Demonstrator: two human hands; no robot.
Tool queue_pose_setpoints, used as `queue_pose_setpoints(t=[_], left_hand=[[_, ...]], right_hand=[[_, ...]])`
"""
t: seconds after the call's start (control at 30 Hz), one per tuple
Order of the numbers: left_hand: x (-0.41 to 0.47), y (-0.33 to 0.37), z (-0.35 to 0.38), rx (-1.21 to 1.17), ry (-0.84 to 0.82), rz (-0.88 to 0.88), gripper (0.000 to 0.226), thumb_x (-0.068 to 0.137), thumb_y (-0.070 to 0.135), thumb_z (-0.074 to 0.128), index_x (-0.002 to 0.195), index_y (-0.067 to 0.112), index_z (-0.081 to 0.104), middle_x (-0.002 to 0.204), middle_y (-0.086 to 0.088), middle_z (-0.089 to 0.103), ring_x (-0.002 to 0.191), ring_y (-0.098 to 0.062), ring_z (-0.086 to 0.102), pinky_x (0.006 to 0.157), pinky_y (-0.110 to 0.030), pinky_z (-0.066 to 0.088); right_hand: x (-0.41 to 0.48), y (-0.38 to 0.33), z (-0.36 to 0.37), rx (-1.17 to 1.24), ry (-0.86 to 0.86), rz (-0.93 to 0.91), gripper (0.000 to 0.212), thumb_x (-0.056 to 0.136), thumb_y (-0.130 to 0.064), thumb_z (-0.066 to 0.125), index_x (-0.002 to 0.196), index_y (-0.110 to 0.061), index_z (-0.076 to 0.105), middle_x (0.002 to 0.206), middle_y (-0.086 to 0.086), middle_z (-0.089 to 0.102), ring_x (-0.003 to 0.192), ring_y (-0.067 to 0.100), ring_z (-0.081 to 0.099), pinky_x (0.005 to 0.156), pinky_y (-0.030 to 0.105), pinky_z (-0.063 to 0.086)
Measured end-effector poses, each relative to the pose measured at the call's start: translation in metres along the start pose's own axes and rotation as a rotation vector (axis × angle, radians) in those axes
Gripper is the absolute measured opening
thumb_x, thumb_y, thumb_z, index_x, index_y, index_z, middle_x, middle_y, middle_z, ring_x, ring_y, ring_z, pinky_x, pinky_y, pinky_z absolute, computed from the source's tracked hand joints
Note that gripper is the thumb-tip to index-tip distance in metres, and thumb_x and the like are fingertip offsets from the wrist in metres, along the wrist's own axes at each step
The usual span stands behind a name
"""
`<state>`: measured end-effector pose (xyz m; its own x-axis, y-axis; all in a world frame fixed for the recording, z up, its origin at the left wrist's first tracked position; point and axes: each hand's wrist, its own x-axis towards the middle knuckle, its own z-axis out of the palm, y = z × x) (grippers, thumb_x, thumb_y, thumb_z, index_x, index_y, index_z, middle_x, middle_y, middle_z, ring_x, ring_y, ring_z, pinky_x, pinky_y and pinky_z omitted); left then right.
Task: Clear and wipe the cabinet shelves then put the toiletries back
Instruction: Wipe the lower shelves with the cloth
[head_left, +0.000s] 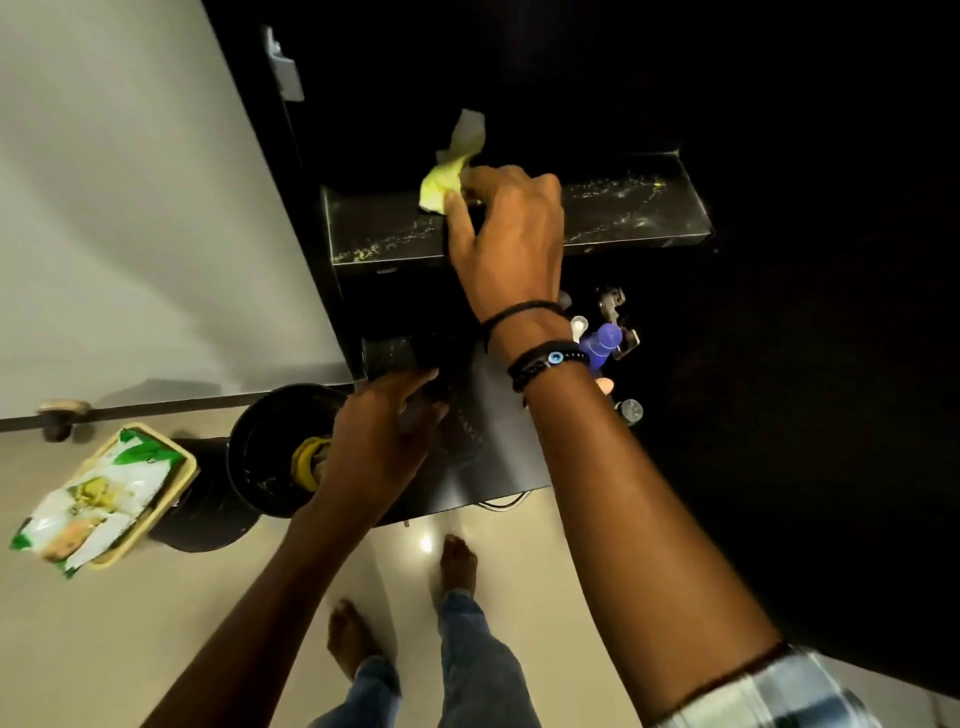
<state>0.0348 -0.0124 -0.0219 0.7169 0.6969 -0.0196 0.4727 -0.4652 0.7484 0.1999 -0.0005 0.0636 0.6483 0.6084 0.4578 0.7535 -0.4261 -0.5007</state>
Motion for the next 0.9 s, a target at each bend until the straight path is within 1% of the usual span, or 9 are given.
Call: queue_pose_setpoints(t=[0.1,0.23,0.37,0.43,0.5,0.57,0.67,0.8,0.9], left_hand=[[-0.012,-0.011,-0.003,0.027,-0.009,-0.007,0.038,0.088,0.022,0.063,0.125,0.015,0.058,0.118,-0.007,0.066,0.104,-0.022,0.064,0.089,-0.041,0.052],[-0.028,-0.028,-0.001,0.023,-0.025,-0.044,0.035,0.086,0.014,0.066,0.12,0.009,0.06,0.108,-0.011,0.068,0.092,-0.023,0.066,0.076,-0.024,0.046],[-0.042,-0.05,0.013,0.01,-0.03,-0.122,0.048,0.085,0.017,0.067,0.13,0.01,0.052,0.125,-0.011,0.058,0.11,-0.026,0.056,0.085,-0.025,0.04],[-0.048,-0.065,0.024,0.03,-0.124,-0.166,0.072,0.081,0.022,0.072,0.141,0.01,0.036,0.141,-0.011,0.044,0.126,-0.027,0.043,0.096,-0.031,0.038],[-0.052,-0.08,0.035,0.05,-0.216,-0.212,0.094,0.074,0.027,0.078,0.147,0.01,0.021,0.15,-0.01,0.029,0.136,-0.028,0.028,0.107,-0.035,0.032],[-0.052,-0.092,0.046,0.1,-0.266,-0.234,0.108,0.069,0.03,0.081,0.149,0.009,0.012,0.153,-0.012,0.022,0.14,-0.031,0.021,0.11,-0.048,0.033],[-0.046,-0.103,0.058,0.128,-0.282,-0.292,0.116,0.066,0.027,0.083,0.149,0.005,0.005,0.153,-0.016,0.02,0.141,-0.034,0.021,0.11,-0.05,0.033],[-0.034,-0.103,0.064,0.102,-0.281,-0.34,0.126,0.066,0.022,0.084,0.148,0.006,-0.01,0.159,-0.013,0.002,0.145,-0.03,0.008,0.115,-0.041,0.022],[-0.028,-0.102,0.063,0.152,-0.321,-0.378,0.131,0.066,0.028,0.084,0.147,0.007,-0.016,0.159,-0.009,-0.005,0.145,-0.029,0.008,0.111,-0.04,0.029]], right_hand=[[-0.016,0.002,-0.009,0.085,0.06,0.022,0.013,0.088,-0.018,0.059,0.092,-0.009,0.067,0.086,0.006,0.067,0.084,0.027,0.054,0.077,0.026,0.039],[-0.086,0.005,-0.021,0.185,0.114,0.132,0.007,0.087,-0.016,0.061,0.084,-0.01,0.062,0.081,0.002,0.061,0.079,0.018,0.048,0.069,0.015,0.029],[-0.166,0.037,0.009,0.186,-0.167,0.272,0.009,0.083,-0.013,0.063,0.078,-0.007,0.057,0.098,0.006,0.055,0.091,0.019,0.052,0.081,0.003,0.029],[-0.189,0.059,0.035,0.141,-0.351,0.345,0.01,0.083,-0.013,0.061,0.081,-0.003,0.059,0.11,0.009,0.053,0.099,0.023,0.056,0.087,0.008,0.034],[-0.204,0.072,0.055,0.058,-0.49,0.361,0.017,0.084,-0.015,0.059,0.088,0.001,0.061,0.123,0.011,0.051,0.104,0.026,0.057,0.093,0.024,0.044],[-0.211,0.078,0.066,-0.028,-0.581,0.315,0.018,0.085,-0.013,0.057,0.094,0.002,0.059,0.12,0.015,0.053,0.1,0.029,0.057,0.091,0.037,0.049],[-0.219,0.085,0.069,-0.092,-0.655,0.211,0.027,0.085,-0.006,0.058,0.112,-0.004,0.056,0.109,0.016,0.06,0.098,0.031,0.059,0.088,0.041,0.051],[-0.242,0.086,0.074,-0.246,-0.713,0.052,0.047,0.096,-0.022,0.035,0.137,-0.001,0.045,0.138,0.021,0.05,0.131,0.032,0.046,0.111,0.035,0.032],[-0.237,0.09,0.08,-0.31,-0.745,-0.069,0.057,0.097,-0.032,0.023,0.139,0.002,0.041,0.143,0.023,0.043,0.136,0.033,0.038,0.114,0.039,0.025]])
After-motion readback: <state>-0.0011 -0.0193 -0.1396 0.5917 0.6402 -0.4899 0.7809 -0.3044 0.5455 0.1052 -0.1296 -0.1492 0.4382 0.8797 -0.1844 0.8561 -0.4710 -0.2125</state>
